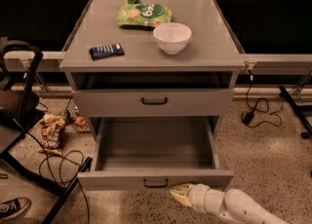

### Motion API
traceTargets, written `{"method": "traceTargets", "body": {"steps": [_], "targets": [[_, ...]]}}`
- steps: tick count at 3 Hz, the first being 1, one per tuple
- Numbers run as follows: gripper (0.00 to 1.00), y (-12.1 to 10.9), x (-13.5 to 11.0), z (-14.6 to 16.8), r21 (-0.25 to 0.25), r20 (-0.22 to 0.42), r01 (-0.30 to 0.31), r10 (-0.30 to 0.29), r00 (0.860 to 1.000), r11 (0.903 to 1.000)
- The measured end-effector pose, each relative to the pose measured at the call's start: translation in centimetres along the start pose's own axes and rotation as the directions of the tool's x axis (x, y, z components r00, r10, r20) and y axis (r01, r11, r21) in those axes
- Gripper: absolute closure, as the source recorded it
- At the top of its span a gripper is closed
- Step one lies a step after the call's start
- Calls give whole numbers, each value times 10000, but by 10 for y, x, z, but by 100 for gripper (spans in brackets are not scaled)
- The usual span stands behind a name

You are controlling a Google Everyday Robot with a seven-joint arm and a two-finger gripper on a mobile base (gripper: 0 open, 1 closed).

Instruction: Close middle drawer

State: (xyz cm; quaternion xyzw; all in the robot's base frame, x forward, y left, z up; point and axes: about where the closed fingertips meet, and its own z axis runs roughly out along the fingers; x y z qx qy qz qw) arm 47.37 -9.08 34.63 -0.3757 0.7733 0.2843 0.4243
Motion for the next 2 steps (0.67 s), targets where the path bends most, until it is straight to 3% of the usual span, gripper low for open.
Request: {"method": "traceTargets", "body": {"steps": [2], "targets": [[100, -52, -65, -8, 298, 549, 638, -653, 9964, 9975]]}}
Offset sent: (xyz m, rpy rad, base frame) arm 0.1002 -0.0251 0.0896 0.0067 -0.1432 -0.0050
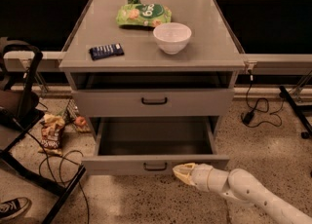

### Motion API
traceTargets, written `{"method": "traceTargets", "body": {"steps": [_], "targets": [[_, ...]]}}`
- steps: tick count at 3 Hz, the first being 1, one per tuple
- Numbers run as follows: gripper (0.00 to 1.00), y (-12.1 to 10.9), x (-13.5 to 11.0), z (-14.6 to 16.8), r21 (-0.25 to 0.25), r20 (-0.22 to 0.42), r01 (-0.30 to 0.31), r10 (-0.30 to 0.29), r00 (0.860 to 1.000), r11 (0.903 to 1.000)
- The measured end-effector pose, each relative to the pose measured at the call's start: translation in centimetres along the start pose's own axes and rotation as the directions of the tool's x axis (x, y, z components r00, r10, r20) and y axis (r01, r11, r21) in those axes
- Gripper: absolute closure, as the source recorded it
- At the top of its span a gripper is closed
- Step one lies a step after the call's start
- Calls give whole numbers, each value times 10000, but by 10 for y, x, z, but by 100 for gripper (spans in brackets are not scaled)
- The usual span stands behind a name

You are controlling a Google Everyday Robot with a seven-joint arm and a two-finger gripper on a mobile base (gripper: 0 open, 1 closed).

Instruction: Close middle drawer

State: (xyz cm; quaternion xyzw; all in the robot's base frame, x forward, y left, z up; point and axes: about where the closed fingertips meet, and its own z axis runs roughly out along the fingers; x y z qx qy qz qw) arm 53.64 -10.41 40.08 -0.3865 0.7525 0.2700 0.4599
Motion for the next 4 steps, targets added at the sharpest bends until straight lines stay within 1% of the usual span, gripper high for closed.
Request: {"method": "traceTargets", "body": {"steps": [1, 2, 3, 4], "targets": [[100, -32, -37, 8, 115, 284, 199, -202, 9994, 9997], [100, -50, -56, 16, 180, 452, 229, -237, 9987, 9996], [100, -63, -65, 30, 222, 568, 16, -29, 9984, 9998], [100, -77, -59, 30, 583, 258, -327, 312, 9992, 9978]]}}
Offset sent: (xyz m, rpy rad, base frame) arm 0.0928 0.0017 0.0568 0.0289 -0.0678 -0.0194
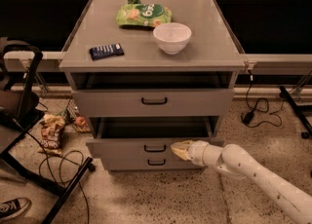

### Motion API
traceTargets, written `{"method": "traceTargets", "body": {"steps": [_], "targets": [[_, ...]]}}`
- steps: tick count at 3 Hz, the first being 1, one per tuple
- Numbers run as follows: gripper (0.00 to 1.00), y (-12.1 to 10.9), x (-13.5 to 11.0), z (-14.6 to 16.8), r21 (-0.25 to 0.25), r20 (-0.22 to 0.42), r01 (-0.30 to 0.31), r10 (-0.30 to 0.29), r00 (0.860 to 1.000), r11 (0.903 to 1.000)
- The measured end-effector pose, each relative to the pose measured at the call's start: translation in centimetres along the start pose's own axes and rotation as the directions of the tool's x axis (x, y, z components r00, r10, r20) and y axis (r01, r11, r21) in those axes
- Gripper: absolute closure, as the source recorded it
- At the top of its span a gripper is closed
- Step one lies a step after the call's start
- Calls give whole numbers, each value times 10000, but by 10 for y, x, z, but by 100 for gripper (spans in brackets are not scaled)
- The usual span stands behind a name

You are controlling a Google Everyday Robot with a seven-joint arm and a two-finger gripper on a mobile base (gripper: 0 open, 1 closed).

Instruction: Close middle drawer

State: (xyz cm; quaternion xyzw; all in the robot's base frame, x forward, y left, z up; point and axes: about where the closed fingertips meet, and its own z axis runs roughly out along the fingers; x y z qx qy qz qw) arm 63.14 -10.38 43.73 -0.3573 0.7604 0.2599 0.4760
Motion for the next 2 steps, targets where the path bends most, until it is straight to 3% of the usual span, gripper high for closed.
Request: {"method": "traceTargets", "body": {"steps": [1, 2], "targets": [[82, -1, 1, 0, 23, -14, -31, 31, 10000, 10000], [51, -1, 1, 0, 22, -13, -31, 31, 10000, 10000]]}}
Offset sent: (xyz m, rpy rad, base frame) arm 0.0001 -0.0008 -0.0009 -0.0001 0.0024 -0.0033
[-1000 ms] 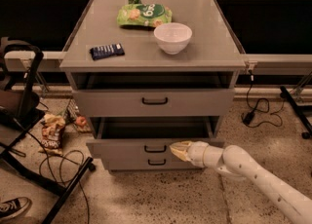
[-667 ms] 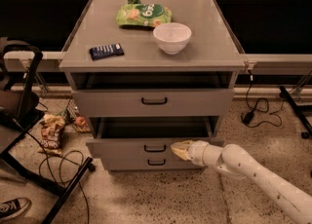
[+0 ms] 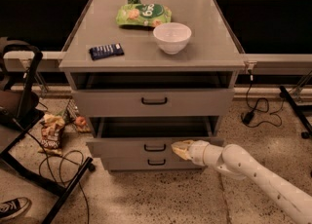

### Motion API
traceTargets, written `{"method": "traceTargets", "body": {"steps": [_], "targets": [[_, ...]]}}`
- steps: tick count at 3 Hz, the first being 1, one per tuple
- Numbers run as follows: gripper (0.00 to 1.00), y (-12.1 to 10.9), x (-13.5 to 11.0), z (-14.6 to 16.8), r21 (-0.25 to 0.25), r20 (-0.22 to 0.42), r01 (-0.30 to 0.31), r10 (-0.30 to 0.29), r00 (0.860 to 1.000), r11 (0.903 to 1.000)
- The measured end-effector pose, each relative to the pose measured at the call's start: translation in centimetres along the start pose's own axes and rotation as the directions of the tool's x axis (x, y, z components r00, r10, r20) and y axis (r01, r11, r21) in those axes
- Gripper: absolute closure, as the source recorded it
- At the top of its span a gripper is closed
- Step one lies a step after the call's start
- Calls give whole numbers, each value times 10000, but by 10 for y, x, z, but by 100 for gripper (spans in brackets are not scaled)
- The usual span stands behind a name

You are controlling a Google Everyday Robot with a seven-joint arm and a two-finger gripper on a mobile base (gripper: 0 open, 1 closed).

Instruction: Close middle drawer

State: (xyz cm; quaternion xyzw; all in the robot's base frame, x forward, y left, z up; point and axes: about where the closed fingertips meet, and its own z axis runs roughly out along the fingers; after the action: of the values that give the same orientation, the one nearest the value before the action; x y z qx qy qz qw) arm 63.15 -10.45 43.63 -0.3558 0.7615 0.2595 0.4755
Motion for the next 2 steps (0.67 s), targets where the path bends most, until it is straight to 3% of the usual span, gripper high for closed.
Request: {"method": "traceTargets", "body": {"steps": [2], "targets": [[4, 0, 0, 0, 0, 0, 0, 0, 10000, 10000]]}}
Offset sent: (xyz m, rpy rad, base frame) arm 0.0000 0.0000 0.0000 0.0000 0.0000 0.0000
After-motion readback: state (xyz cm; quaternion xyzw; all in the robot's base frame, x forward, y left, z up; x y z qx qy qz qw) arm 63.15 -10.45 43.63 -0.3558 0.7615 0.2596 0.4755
